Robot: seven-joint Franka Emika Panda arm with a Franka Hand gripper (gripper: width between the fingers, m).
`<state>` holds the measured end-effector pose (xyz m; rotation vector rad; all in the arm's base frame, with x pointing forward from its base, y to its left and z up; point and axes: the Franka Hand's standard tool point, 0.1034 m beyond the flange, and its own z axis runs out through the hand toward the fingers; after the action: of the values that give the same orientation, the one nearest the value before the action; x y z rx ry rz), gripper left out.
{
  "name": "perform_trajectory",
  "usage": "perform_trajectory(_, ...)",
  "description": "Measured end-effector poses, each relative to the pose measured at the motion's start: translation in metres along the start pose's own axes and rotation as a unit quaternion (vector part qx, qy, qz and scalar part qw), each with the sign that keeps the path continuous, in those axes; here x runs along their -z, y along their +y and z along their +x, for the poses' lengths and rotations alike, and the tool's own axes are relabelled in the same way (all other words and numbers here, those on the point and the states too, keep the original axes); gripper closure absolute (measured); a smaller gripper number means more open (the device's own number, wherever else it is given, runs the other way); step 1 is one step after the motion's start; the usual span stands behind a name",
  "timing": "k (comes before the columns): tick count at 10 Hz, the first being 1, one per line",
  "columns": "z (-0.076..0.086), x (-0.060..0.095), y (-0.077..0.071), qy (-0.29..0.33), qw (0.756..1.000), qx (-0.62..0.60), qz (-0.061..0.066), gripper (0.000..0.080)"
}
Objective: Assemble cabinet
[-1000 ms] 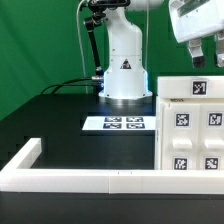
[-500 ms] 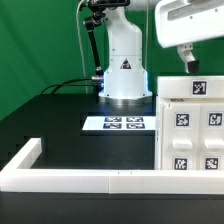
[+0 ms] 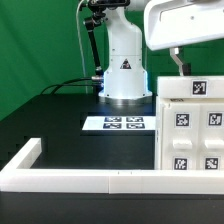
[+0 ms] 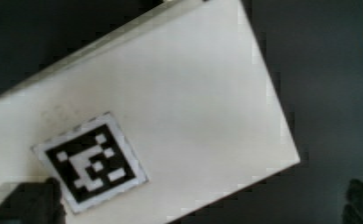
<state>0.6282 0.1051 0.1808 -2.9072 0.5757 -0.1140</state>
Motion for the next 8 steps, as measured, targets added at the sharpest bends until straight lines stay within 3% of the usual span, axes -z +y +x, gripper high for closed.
perform_trajectory(2,0.0007,0.0004,0.0020,0.001,0.990,0.143,-0.008,0.0002)
perform_trajectory(4,0.0008,0.0001,0.0032,0.001,0.963,0.270,-0.016,0.0002)
perform_trajectory(8,-0.0002,0.0031,0.0067,-0.016,0.883,0.467,-0.037,0.0002)
